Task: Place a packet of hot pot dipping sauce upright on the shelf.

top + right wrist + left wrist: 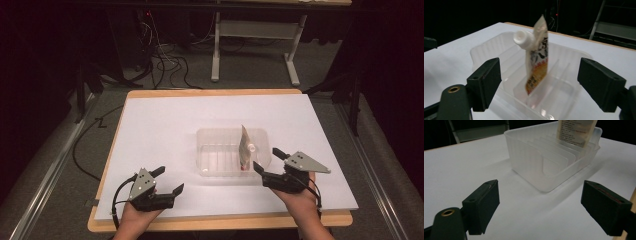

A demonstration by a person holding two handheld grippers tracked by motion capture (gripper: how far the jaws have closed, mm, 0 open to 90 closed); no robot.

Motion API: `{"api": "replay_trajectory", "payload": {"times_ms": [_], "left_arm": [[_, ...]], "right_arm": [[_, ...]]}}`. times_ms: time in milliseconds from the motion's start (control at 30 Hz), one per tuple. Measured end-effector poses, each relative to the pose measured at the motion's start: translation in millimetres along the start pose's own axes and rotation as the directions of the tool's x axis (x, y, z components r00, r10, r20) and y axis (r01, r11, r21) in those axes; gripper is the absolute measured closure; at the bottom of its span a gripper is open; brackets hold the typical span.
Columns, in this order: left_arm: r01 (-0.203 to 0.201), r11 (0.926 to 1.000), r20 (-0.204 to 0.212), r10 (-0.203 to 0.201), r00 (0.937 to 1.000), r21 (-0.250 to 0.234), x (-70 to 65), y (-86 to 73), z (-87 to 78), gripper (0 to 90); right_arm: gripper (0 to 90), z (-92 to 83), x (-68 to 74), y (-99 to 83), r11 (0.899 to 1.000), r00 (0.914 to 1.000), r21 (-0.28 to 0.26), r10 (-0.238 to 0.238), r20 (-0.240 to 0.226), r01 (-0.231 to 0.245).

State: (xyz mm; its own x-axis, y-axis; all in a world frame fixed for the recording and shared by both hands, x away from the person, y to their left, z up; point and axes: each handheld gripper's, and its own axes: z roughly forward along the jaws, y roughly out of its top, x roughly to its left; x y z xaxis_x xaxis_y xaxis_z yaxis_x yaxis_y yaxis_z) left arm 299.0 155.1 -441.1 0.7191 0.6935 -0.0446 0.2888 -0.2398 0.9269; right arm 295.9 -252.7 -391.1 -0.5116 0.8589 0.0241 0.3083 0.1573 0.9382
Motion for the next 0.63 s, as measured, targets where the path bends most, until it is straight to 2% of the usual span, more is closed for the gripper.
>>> {"api": "replay_trajectory", "payload": {"times_ms": [67,133,167,233,367,433,467,533,567,600,633], "left_arm": [[-0.004,1.0,-0.002,0.004,1.0,0.004,0.4,-0.1,0.3,15.7],[0.002,1.0,-0.003,-0.002,1.0,0.003,0.7,-0.3,0.1,15.7],[0.005,1.0,-0.003,-0.005,1.0,0.0,0.6,0.1,0.1,15.7],[0.002,1.0,-0.003,-0.002,1.0,0.005,-0.6,0.4,0.6,15.7],[-0.011,0.9998,-0.008,0.011,0.9999,0.016,-4.7,-0.5,0.3,15.7],[-0.016,0.9997,-0.007,0.016,0.9998,0.019,-5.3,-0.1,0.0,15.7],[-0.017,0.9997,-0.014,0.017,0.9998,0.018,-7.3,-0.1,-0.1,15.7],[-0.015,0.9996,-0.018,0.016,0.9997,0.024,-8.7,-0.4,0.1,15.7],[-0.015,0.9996,-0.018,0.016,0.9997,0.024,-8.7,-0.4,0.1,15.7],[-0.017,0.9995,-0.021,0.018,0.9996,0.025,-9.6,-0.5,-0.1,15.7],[-0.018,0.9995,-0.023,0.019,0.9996,0.027,-10.1,-0.5,-0.1,15.7]], "right_arm": [[19.2,-4.3,-2.7,-1.0,1.0,1.0,-0.003,0.001,0.002,-0.001],[18.5,-18.1,-14.0,-6.1,1.0,0.9997,-0.007,0.011,0.022,-0.011],[18.0,-26.8,-24.1,-11.7,1.0,0.9986,-0.002,0.005,0.053,-0.005],[18.0,-36.5,-36.9,-20.3,1.0,0.996,0.005,0.027,0.085,-0.028],[20.1,-54.1,-59.5,-51.3,0.996,0.9838,-0.01,0.089,0.156,-0.089],[20.5,-56.5,-64.6,-58.4,0.994,0.9804,0.007,0.105,0.166,-0.108],[19.6,-57.5,-74.7,-65.1,0.991,0.9754,0.038,0.121,0.184,-0.13],[19.8,-56.6,-82.7,-69.3,0.988,0.9684,0.039,0.14,0.206,-0.152],[19.8,-56.6,-82.7,-69.3,0.988,0.9684,0.039,0.14,0.206,-0.152],[19.8,-52.7,-88.9,-73.7,0.981,0.9628,0.047,0.173,0.207,-0.187],[19.8,-52.7,-88.9,-73.7,0.981,0.9628,0.047,0.173,0.207,-0.187]]}}
